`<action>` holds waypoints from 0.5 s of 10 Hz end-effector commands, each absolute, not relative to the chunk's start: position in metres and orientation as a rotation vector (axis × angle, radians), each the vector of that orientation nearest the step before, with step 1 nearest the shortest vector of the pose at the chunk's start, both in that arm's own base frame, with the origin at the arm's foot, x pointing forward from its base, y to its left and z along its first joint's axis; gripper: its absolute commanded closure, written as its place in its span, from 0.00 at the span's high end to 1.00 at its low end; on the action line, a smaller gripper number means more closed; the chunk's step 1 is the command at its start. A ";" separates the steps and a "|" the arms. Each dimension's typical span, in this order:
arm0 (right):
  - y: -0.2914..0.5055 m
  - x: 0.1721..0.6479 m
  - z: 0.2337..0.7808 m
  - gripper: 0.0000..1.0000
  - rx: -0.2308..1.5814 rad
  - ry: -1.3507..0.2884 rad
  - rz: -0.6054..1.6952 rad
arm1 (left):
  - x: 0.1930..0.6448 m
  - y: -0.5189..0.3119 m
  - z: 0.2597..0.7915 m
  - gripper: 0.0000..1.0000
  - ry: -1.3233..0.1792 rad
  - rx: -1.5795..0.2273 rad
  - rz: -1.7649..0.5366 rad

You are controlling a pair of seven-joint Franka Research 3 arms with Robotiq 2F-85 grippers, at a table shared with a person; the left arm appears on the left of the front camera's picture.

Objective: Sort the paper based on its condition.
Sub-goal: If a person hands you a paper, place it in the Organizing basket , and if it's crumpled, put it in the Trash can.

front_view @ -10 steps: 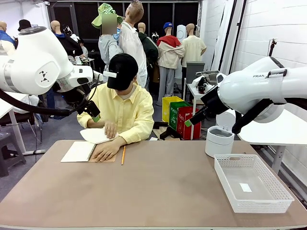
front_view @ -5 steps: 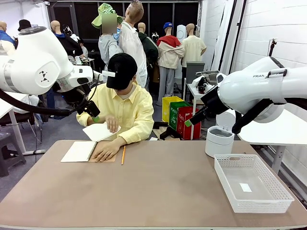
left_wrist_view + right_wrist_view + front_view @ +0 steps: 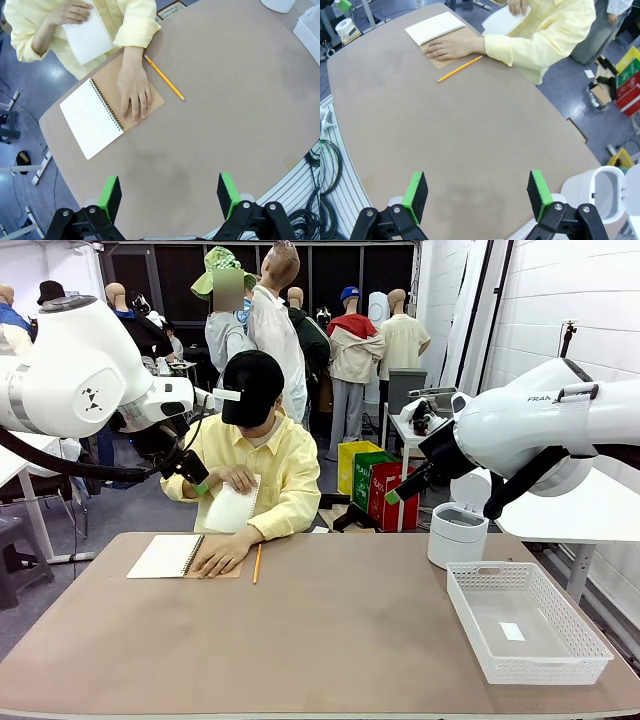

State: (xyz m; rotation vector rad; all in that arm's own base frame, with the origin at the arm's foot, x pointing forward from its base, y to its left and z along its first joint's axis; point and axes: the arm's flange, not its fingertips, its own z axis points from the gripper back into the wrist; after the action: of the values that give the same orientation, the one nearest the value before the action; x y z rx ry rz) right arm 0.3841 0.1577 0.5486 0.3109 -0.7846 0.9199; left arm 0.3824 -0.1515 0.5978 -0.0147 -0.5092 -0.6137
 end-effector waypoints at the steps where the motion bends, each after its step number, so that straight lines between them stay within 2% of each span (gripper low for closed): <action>1: 0.158 0.385 0.549 1.00 0.325 -0.779 0.921 | 0.383 -0.150 0.600 1.00 -0.514 -0.011 -0.615; 5: 0.158 0.385 0.549 1.00 0.325 -0.779 0.921 | 0.383 -0.150 0.600 1.00 -0.514 -0.011 -0.615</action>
State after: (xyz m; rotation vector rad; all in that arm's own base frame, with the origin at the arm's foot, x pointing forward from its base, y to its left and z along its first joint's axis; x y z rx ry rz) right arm 0.3841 0.1577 0.5486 0.3109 -0.7846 0.9199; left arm 0.3824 -0.1515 0.5978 -0.0147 -0.5092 -0.6137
